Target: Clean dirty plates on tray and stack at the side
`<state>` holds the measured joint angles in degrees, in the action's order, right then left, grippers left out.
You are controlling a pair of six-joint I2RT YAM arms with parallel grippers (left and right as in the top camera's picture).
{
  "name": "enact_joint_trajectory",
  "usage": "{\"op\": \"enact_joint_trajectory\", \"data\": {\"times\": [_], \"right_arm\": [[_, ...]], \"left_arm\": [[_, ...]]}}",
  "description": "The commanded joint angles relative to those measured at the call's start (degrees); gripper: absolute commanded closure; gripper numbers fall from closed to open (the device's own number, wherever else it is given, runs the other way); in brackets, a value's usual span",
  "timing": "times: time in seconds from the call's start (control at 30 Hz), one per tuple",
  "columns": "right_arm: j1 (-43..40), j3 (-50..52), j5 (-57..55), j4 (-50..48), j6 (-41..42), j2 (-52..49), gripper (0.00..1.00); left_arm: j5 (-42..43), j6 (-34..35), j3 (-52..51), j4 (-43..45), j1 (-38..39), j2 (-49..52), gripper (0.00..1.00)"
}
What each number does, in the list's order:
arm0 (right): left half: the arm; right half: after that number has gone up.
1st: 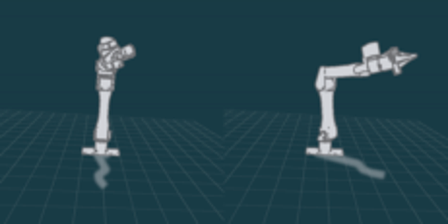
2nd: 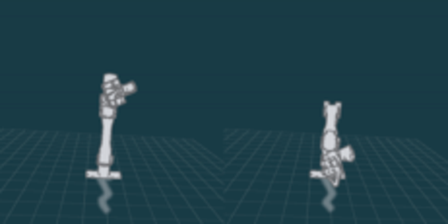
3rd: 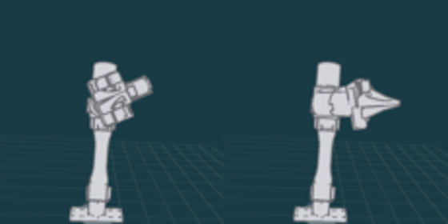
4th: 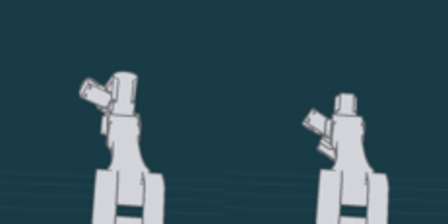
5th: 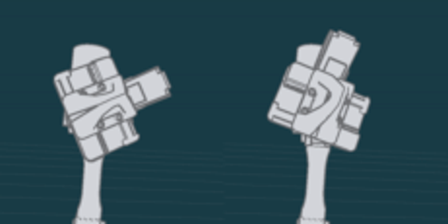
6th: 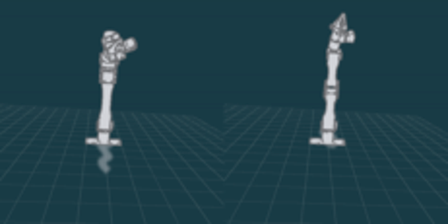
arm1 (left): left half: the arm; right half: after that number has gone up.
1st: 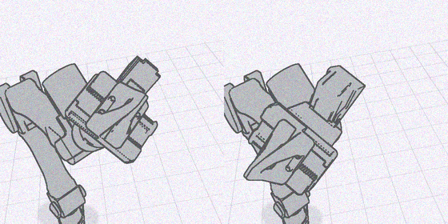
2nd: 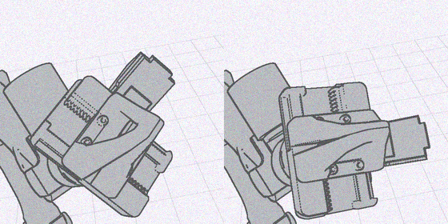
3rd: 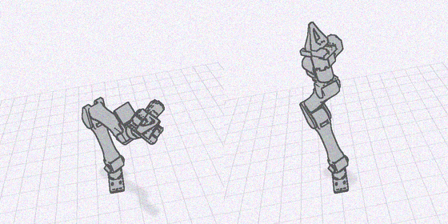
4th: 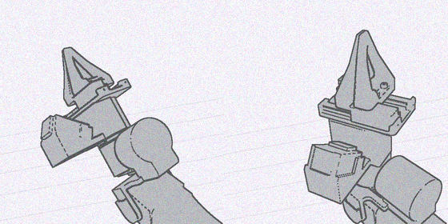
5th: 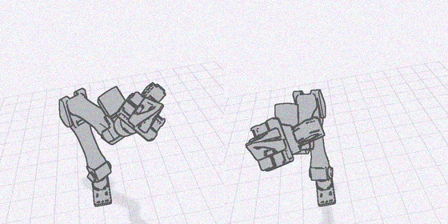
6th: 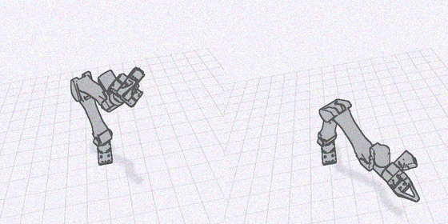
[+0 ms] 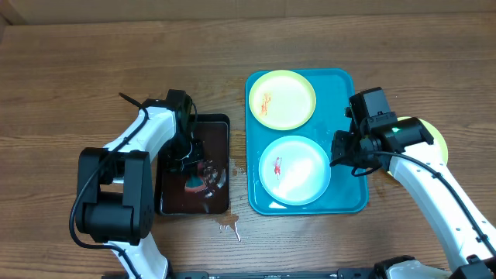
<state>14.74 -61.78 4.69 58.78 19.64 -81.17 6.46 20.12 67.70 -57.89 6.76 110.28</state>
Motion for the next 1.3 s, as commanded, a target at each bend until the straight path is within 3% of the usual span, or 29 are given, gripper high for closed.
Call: {"op": "enact_joint_trajectory", "data": {"times": [0.0, 0.1, 0.27, 0.4, 0.67, 0.7, 0.8, 0.9, 0.97, 1.03, 1.1, 1.27], "right_arm": [[0.3, -1.3, 0.3, 0.3, 0.4, 0.7, 0.84], [0.2, -1.3, -3.5, 1.2, 5.4, 0.7, 0.85], [0.2, -1.3, -4.6, 2.3, 5.7, 0.7, 0.85], [0.2, -1.0, -4.1, 5.7, 5.7, 0.7, 0.85], [0.3, 5.2, -1.3, 0.3, 4.0, 0.7, 0.85], [0.3, 6.1, -1.1, -1.2, 3.9, 0.7, 0.85], [0.3, 7.0, -0.6, -4.0, 1.9, 0.7, 0.85], [0.3, 7.0, -0.5, -4.9, 1.1, 0.7, 0.85], [0.3, 7.0, -0.5, -4.9, 1.1, 0.7, 0.85], [0.3, 7.0, -0.5, -4.9, 1.1, 0.7, 0.85], [0.3, 7.0, -0.5, -4.9, 1.1, 0.7, 0.84], [0.3, 7.0, -0.5, -5.0, 1.1, 0.7, 0.84]], "left_arm": [[0.6, -0.4, -0.2, 0.1, 0.4, 0.8, 0.96], [0.6, -0.5, 0.6, -0.8, 0.4, -2.1, 0.96], [0.6, -0.9, 0.9, -2.6, 0.5, -6.6, 0.60], [0.7, -2.3, 0.9, -5.2, 0.5, -8.1, 0.57], [0.1, -2.6, -1.9, -2.4, 3.3, -6.9, 0.65], [-0.5, -2.4, -2.9, -1.2, 4.0, -6.6, 0.69], [-5.0, 0.6, -6.2, 2.0, 5.9, -6.4, 0.92], [-7.1, 0.9, -7.3, 2.7, 6.1, -6.4, 0.96], [-8.4, 0.9, -7.3, 2.2, 6.1, -6.4, 0.83], [-8.4, 0.9, -7.2, 1.6, 6.0, -6.5, 0.78], [-8.4, 0.9, -7.2, 1.6, 6.0, -6.5, 0.64], [-10.1, 0.9, -7.2, 2.4, 6.0, -6.5, 0.52]]}}
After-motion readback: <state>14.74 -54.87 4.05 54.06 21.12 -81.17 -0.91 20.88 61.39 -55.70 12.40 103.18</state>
